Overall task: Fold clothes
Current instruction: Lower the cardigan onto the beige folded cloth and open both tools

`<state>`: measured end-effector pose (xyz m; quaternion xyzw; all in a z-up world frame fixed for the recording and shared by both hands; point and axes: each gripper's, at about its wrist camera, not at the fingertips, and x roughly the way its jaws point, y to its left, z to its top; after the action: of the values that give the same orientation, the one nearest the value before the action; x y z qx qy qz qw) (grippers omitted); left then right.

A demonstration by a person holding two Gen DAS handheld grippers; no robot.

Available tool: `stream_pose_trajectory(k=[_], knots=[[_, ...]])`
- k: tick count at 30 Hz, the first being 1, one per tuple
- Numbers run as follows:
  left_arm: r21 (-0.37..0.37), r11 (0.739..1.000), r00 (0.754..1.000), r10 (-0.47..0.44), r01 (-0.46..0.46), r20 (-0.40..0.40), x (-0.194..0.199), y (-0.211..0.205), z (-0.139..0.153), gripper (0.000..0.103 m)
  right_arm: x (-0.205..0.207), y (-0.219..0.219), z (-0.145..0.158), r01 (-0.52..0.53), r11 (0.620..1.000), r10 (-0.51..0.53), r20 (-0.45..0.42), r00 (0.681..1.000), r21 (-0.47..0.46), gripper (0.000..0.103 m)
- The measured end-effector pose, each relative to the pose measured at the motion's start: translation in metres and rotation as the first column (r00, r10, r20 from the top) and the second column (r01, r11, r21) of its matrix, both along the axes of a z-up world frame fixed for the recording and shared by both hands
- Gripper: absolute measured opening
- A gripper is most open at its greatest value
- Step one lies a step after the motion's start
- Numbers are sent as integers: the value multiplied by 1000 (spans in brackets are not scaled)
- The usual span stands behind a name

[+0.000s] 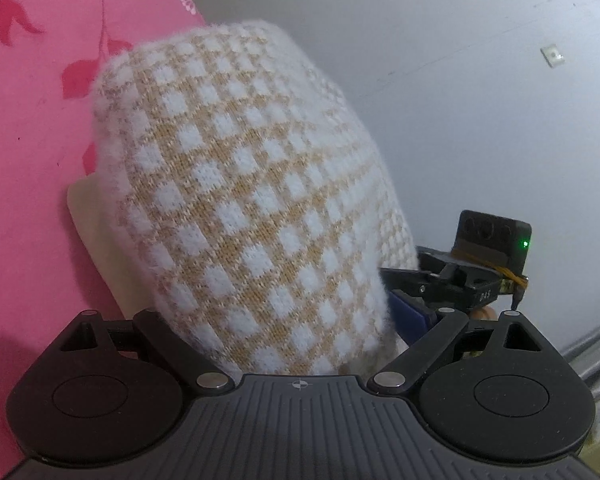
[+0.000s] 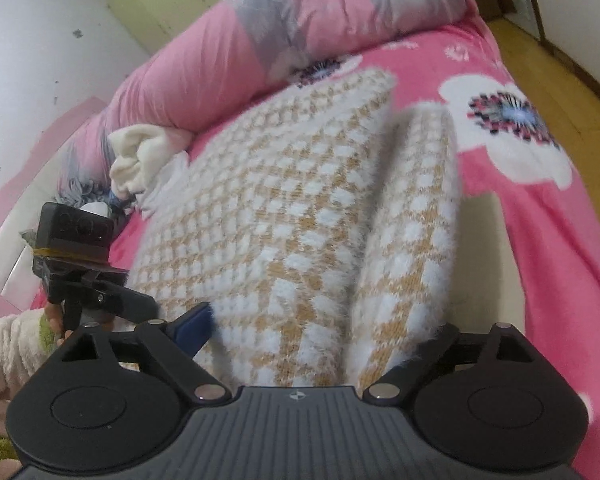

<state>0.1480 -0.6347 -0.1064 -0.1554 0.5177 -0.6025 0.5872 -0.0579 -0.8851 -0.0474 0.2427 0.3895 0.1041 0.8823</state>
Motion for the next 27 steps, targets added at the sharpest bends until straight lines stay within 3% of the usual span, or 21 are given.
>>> stream_pose_trajectory(k=[6,10,13,17,19,22,23,25,27], knots=[[-25,999,999,21,-20,28,0,10,4,93,10,-1,16,-12,999,13,32,999,-38,89],[-21,1000,1000,11,-12,-6,4,20,-16,93,15,-12,-11,13,1000,-12,-19,1000,10,101],[-31,999,998,21,-23,-52,10,34,-18,95,6,-17,-11,44,999,-45,28,999,19,102],[-43,997,998,56,-58,-41,12,68,-5,98,-17,-29,6,195,979,-191,75,979,-53,103],[-59,995,997,77,-78,-15,11,88,2,98,-38,-35,20,328,941,-316,135,939,-78,103],[-126,981,975,163,-145,148,-1,122,26,98,-79,-22,43,521,845,-470,299,831,-119,100],[-150,975,958,194,-165,211,-6,130,35,97,-93,-8,51,586,796,-506,367,781,-149,97],[-189,963,906,247,-191,342,-16,130,53,97,-123,27,61,673,722,-541,474,695,-161,71],[-217,955,832,286,-204,476,-27,112,69,92,-143,64,58,702,693,-548,513,661,-163,63]])
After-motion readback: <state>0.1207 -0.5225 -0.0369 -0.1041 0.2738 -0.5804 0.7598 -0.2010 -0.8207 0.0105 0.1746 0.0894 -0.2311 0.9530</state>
